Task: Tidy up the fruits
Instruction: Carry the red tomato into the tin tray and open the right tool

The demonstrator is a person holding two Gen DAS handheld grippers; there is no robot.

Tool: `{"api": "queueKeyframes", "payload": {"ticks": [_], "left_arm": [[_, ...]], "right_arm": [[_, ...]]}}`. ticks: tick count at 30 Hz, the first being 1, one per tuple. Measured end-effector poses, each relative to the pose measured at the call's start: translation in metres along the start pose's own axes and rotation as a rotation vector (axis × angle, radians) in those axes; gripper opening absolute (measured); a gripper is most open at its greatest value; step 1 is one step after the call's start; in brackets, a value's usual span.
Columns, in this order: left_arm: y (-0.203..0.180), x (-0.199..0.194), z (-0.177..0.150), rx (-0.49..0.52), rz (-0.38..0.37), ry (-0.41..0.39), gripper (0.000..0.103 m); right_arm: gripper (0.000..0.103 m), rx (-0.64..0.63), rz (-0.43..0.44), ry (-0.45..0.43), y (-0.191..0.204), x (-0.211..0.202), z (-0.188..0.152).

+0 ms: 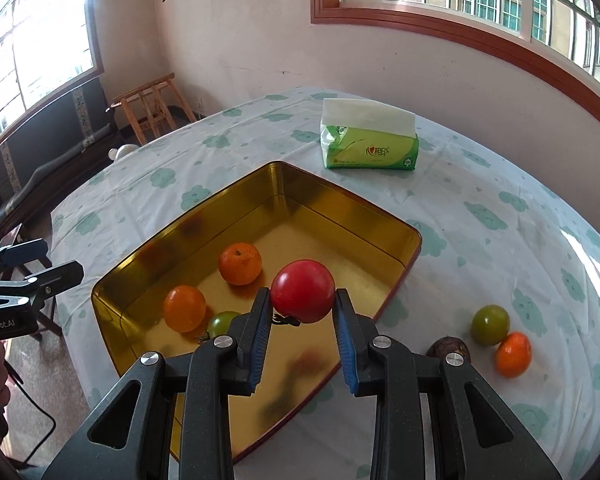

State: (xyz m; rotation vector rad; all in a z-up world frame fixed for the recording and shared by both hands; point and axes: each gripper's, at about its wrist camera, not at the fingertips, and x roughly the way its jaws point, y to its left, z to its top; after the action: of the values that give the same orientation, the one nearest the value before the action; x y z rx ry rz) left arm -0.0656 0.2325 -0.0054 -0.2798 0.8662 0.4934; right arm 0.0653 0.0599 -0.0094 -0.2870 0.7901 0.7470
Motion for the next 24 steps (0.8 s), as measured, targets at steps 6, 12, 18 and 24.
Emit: {"api": "queueKeyframes", "payload": {"ticks": [6,12,18,24], "left_arm": [[0.005,0.001,0.0,-0.018,0.004,0.008,0.089],[0.008,0.001,0.0,-0.025,0.011,0.012,0.089],[0.018,0.001,0.0,-0.053,0.015,0.012,0.089],[0.021,0.004,-0.002,-0.062,0.013,0.023,0.089]], "right_arm": [[0.032,-0.035,-0.016,0.054,0.01,0.024,0.007],[0.032,-0.061,-0.022,0.091,0.017,0.039,0.008],[0.032,-0.068,-0.021,0.115,0.018,0.049,0.007],[0.032,-0.067,-0.014,0.143,0.021,0.059,0.007]]}}
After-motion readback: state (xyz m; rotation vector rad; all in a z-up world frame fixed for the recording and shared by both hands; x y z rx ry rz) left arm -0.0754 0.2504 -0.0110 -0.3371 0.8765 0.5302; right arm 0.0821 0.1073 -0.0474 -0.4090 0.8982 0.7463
